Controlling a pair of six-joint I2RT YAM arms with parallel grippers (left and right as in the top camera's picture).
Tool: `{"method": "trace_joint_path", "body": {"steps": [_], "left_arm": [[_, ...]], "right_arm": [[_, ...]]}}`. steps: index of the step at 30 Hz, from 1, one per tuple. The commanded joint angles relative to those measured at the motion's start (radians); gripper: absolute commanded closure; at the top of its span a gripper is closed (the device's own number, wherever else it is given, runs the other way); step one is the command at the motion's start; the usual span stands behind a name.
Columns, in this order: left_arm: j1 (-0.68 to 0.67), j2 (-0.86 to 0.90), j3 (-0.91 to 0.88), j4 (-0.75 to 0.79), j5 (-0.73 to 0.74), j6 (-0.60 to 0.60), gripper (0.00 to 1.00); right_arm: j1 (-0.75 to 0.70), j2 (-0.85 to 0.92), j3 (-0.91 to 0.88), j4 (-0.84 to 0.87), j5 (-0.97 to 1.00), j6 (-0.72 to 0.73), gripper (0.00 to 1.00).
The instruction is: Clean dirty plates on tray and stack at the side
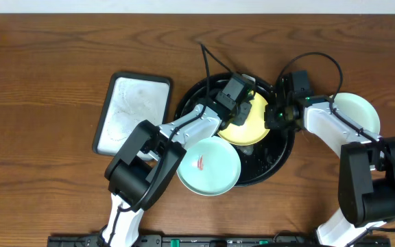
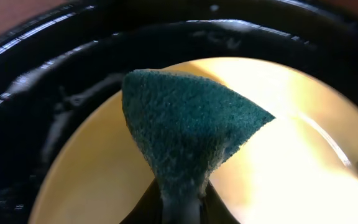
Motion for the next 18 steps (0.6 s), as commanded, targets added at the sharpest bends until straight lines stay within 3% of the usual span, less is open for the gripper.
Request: {"method": "trace_joint_path", "body": {"steps": [1,5,10,15,18], "left_arm": [[0.042,0.045,-0.019,-0.051,-0.13,0.097,0.93],[0.047,0.045,-0.019,-0.105,-0.119,0.072,0.93],[0.047,0.045,-0.019,-0.188,0.024,0.011,0.93],[0.041,0.045,-0.019,-0.216,0.335,-0.08,0.93],[0.02,0.045,-0.019,-0.201,0.438,-0.179,0.93]], "right_arm": [[0.02,0.006,0.0,-0.019,0.026,-0.031,0.99],[0.02,0.006,0.0,-0.019,0.026,-0.031,0.99],[0.02,0.006,0.0,-0.019,0.026,-0.031,0.99],[0.02,0.006,0.0,-0.018,0.026,-0.031,0.99],[0.02,0.006,0.0,-0.018,0.026,-0.031,0.99]]}}
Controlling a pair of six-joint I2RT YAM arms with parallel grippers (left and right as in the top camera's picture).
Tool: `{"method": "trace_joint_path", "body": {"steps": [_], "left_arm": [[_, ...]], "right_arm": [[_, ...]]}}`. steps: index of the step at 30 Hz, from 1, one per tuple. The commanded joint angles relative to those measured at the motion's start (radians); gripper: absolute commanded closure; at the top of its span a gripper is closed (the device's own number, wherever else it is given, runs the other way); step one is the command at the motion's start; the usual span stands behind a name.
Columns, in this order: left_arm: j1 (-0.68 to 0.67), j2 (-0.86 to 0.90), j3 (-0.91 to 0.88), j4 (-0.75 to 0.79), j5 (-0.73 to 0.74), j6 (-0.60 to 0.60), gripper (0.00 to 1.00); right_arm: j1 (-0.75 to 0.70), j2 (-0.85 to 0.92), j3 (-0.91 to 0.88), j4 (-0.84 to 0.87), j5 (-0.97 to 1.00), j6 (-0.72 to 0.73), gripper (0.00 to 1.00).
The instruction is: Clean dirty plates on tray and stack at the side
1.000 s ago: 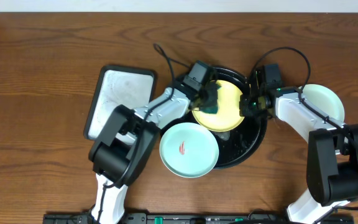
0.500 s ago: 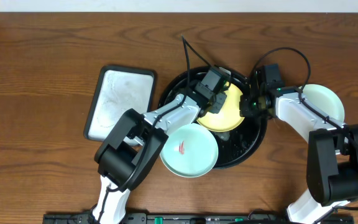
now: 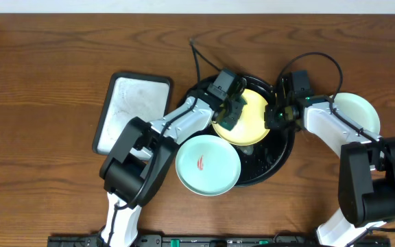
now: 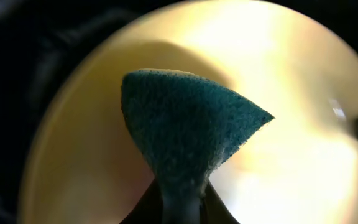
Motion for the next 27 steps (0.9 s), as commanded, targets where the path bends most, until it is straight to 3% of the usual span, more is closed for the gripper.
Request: {"method": "trace_joint_path", "body": {"steps": [1,5,9,16,22,27], "left_arm": [[-0.047,0.051,-0.049,-0.024,0.249,-0.143,0.92],[-0.094,0.051,-0.049,0.01,0.303,-0.229,0.93],[-0.115,0.051,-0.049,0.016,0.286,-0.241,0.93],[-0.003,0.051,-0.049,0.011,0.153,-0.24,0.93],[0.113,0.051,-0.049,0.06,-0.015,-0.11,0.92],[0.143,0.048,-0.048,0.094,-0.016,-0.05,0.93]], "right_arm": [[0.02,0.006,0.0,-0.015,0.026,-0.031,0.99],[0.02,0.006,0.0,-0.016,0.026,-0.031,0.99],[0.02,0.006,0.0,-0.016,0.026,-0.031,0.99],[0.02,0.006,0.0,-0.016,0.026,-0.031,0.99],[0.02,0.006,0.0,-0.016,0.026,-0.031,0.99],[0.02,0.006,0.0,-0.022,0.026,-0.031,0.99]]}}
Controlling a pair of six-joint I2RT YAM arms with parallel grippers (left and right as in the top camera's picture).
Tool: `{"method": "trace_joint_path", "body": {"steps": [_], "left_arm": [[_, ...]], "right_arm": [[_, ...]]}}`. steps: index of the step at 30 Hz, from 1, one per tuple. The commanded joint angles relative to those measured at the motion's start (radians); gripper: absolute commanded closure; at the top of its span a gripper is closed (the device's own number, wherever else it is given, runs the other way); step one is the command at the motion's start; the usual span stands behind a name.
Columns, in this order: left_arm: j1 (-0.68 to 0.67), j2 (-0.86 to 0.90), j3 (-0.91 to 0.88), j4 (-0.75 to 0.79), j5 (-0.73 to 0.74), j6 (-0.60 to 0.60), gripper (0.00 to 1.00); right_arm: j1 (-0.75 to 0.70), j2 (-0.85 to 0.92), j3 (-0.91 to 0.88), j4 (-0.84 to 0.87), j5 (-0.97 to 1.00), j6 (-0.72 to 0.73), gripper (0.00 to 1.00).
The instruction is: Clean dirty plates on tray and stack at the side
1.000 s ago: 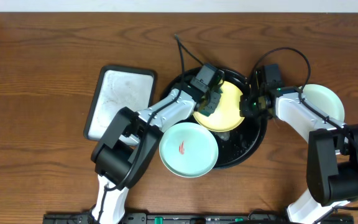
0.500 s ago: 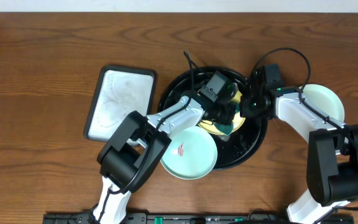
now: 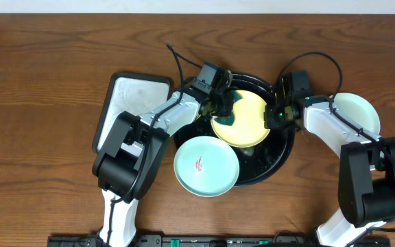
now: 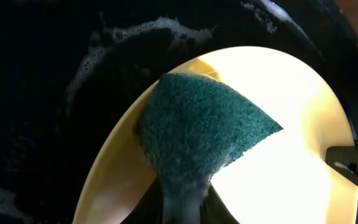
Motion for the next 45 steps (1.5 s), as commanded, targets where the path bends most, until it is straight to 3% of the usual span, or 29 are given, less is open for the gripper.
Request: {"method": "trace_joint_path", "body": {"steps": [1,6,14,25,35,45], "left_arm": [[0.038,0.037,-0.021,0.012,-0.151,0.072,0.93],[0.034,-0.043,-0.021,0.003,-0.084,0.068,0.92],[0.058,-0.3,-0.021,-0.1,-0.143,0.062,0.92],[0.263,-0.464,-0.023,-0.55,-0.313,0.073,0.93],[0.515,-0.456,-0.13,-0.607,-0.327,0.073,0.93],[0.559,-0.455,-0.16,-0.586,-0.308,0.073,0.93]], "right_arm": [[0.02,0.007,-0.002,-0.024,0.026,-0.029,0.99],[0.02,0.007,-0.002,-0.031,0.037,-0.03,0.99],[0.02,-0.036,-0.002,-0.037,0.042,-0.031,0.99],[0.034,-0.234,-0.001,-0.08,0.149,-0.1,0.99],[0.2,-0.467,-0.001,-0.09,0.578,-0.203,0.99],[0.446,-0.548,-0.002,-0.024,0.981,-0.389,0.99]]}}
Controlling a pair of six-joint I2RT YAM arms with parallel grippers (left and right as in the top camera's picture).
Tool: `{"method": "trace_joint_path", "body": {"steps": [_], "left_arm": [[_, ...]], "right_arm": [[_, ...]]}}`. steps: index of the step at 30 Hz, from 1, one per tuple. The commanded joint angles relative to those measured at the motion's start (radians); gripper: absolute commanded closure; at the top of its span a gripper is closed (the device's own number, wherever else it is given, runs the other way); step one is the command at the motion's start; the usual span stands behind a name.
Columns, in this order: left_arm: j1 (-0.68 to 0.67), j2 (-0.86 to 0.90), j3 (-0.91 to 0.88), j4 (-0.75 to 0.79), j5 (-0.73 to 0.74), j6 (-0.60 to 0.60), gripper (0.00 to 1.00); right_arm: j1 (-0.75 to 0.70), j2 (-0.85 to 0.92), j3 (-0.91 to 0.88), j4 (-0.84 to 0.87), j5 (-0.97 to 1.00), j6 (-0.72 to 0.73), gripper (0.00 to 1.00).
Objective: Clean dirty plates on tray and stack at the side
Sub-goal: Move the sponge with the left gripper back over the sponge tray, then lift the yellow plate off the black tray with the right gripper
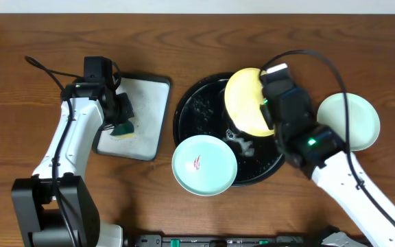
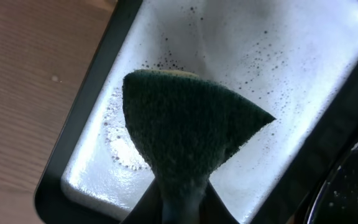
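My right gripper point(image 1: 267, 104) is shut on the rim of the yellow plate point(image 1: 244, 101) and holds it raised over the far part of the round black tray point(image 1: 184, 120). A pale green plate with a red smear point(image 1: 204, 165) rests on the tray's near-left rim. Far to the left, my left gripper point(image 1: 121, 122) point(image 2: 180, 202) is shut on the green sponge point(image 1: 123, 128) point(image 2: 185, 124). It holds the sponge over the near-left corner of the rectangular foamy pan point(image 1: 146, 103) point(image 2: 278, 56).
A second pale green plate point(image 1: 352, 120) lies on the wooden table to the right of the black tray. White suds point(image 1: 242, 143) sit in the black tray under the yellow plate. The left arm's cable point(image 1: 46, 68) loops over the table at far left.
The left gripper has taken the sponge off the yellow plate and now holds it over the foamy pan at the left. The right arm has lifted the yellow plate higher over the tray.
The sponge lay against the middle of the yellow plate while the right gripper held the plate's right rim in the tray. Later it was further left on the plate, then at its left edge. Now the sponge is over the pan and the plate is raised.
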Motion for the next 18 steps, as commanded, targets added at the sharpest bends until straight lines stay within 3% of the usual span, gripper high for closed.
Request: {"method": "trace_joint_path", "body": {"steps": [1,8,18], "left_arm": [[0.003,0.007,-0.004,0.005,0.006,0.013,0.93],[0.003,0.007,-0.004,0.008,0.006,0.013,0.93],[0.003,0.007,-0.004,0.007,0.006,0.013,0.92]], "right_arm": [[0.085,-0.012,-0.002,0.02,0.233,-0.124,0.99],[0.24,-0.012,-0.002,0.076,0.398,-0.264,0.99],[0.315,-0.012,-0.002,0.139,0.518,-0.379,0.99]]}}
